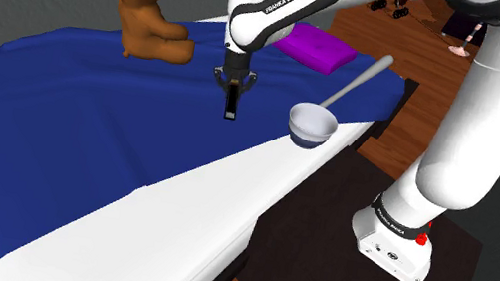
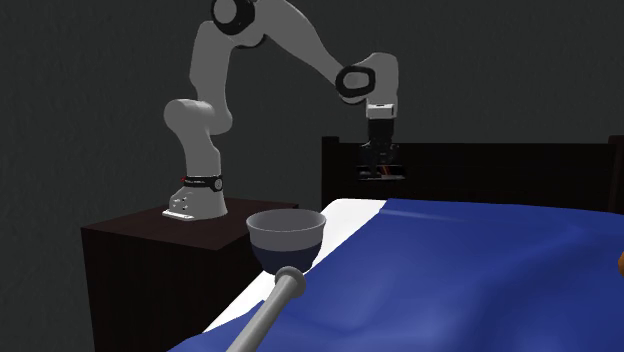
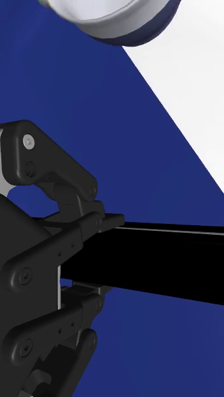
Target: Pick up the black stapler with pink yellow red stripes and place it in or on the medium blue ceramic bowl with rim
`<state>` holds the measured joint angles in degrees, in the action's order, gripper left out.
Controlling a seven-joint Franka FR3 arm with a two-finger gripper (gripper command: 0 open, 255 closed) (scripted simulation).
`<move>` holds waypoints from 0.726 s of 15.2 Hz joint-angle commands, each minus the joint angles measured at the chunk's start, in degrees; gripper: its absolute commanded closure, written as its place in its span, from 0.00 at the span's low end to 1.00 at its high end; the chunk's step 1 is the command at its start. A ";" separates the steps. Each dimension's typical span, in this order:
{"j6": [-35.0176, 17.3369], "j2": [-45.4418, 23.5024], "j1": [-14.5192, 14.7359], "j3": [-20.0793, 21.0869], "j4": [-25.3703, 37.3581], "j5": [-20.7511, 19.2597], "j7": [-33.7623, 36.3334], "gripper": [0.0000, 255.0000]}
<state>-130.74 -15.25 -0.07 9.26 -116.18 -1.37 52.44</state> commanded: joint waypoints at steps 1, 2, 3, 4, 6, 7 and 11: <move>-1.55 2.65 -1.40 -0.46 -4.15 0.66 -2.21 1.00; -2.10 3.96 -2.14 -0.77 -6.02 1.00 -3.44 1.00; -2.62 5.24 -2.86 -1.13 -7.82 1.32 -4.70 1.00; -3.11 6.48 -3.58 -1.51 -9.56 1.63 -5.98 1.00; -3.98 8.88 -5.00 -2.37 -12.85 2.18 -8.60 1.00; -4.37 10.03 -5.69 -2.85 -14.40 2.42 -9.95 1.00; -5.63 14.27 -8.44 -5.12 -20.00 3.10 -15.45 1.00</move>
<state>-135.71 -1.95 -7.84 4.71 -134.56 1.58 38.44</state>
